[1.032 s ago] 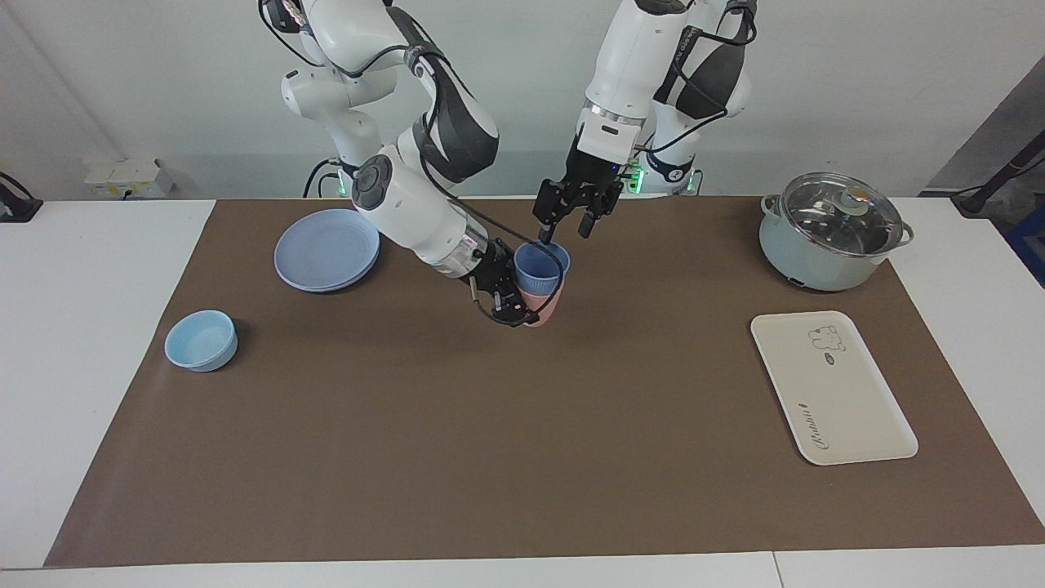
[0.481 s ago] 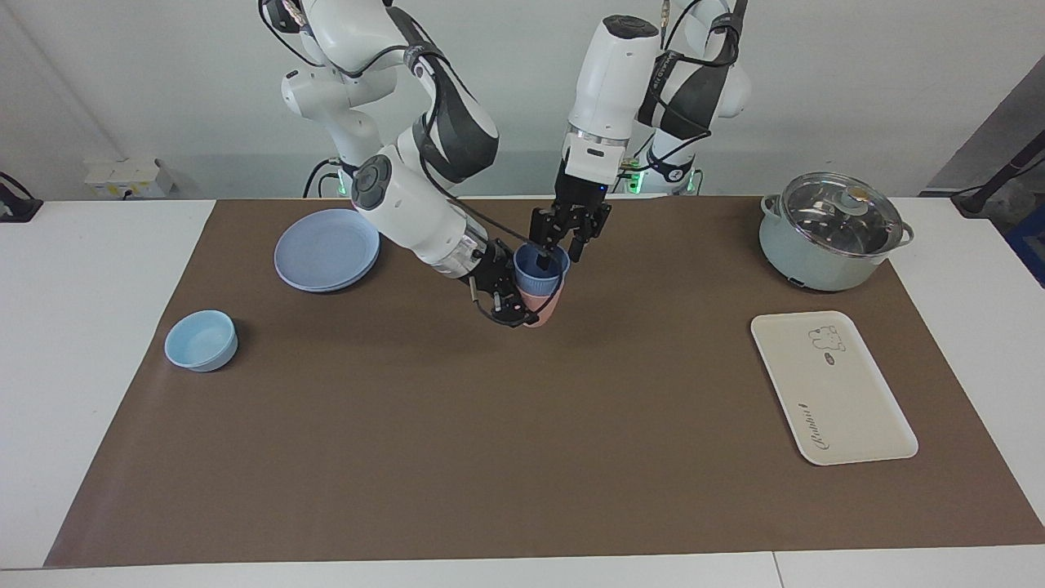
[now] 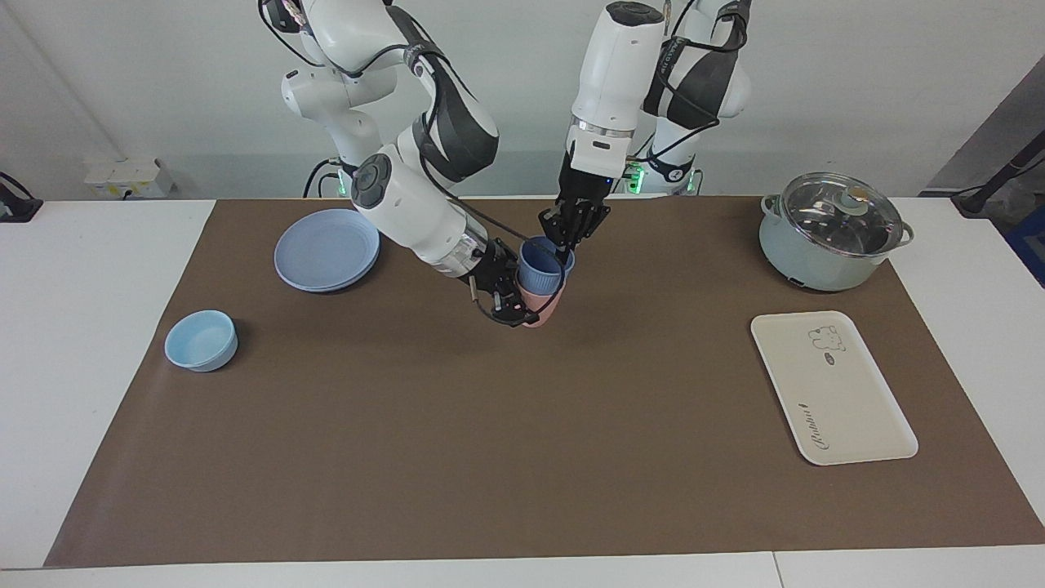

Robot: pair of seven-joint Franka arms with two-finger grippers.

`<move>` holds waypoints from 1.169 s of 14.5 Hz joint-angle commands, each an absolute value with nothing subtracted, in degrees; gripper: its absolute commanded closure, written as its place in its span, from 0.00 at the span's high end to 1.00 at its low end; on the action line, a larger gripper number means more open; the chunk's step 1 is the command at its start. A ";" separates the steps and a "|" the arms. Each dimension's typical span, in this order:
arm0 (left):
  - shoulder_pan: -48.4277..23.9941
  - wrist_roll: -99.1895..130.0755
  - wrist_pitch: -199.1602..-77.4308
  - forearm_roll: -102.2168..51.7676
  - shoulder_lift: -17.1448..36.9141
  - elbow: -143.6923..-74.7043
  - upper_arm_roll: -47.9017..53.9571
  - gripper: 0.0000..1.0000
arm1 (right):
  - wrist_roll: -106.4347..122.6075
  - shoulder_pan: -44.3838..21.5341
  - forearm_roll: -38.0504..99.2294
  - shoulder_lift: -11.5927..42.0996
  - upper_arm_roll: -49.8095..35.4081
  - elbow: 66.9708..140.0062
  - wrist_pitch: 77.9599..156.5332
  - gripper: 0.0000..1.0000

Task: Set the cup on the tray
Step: 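Carry the cup toward the left gripper while the left gripper grasps it, then move the cup over the tray with the left gripper while the right withdraws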

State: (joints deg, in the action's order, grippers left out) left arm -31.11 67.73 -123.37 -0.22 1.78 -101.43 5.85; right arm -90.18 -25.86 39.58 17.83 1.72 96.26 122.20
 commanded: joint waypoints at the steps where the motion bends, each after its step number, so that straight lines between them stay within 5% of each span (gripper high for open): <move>1: -31.29 68.64 -118.05 0.79 2.64 -96.51 5.63 0.00 | -89.65 -25.05 40.08 17.23 1.85 97.03 122.96 0.00; 5: -29.02 66.63 -107.95 0.44 0.71 -89.65 4.83 0.00 | -87.55 -21.20 40.69 16.62 2.37 98.69 122.78 0.00; 8: -20.16 55.24 -106.52 -2.79 -0.44 -90.35 4.75 0.00 | -77.65 -14.96 45.41 14.42 2.29 105.01 122.96 0.00; 13: 1.03 22.81 -115.63 -13.44 -3.60 -103.68 4.57 0.00 | -60.94 -3.10 56.14 14.50 2.29 111.17 122.87 0.00; 17: 14.38 0.16 -121.36 -17.22 4.11 -105.64 4.57 0.00 | -58.89 5.26 56.60 15.20 2.37 114.86 126.36 0.00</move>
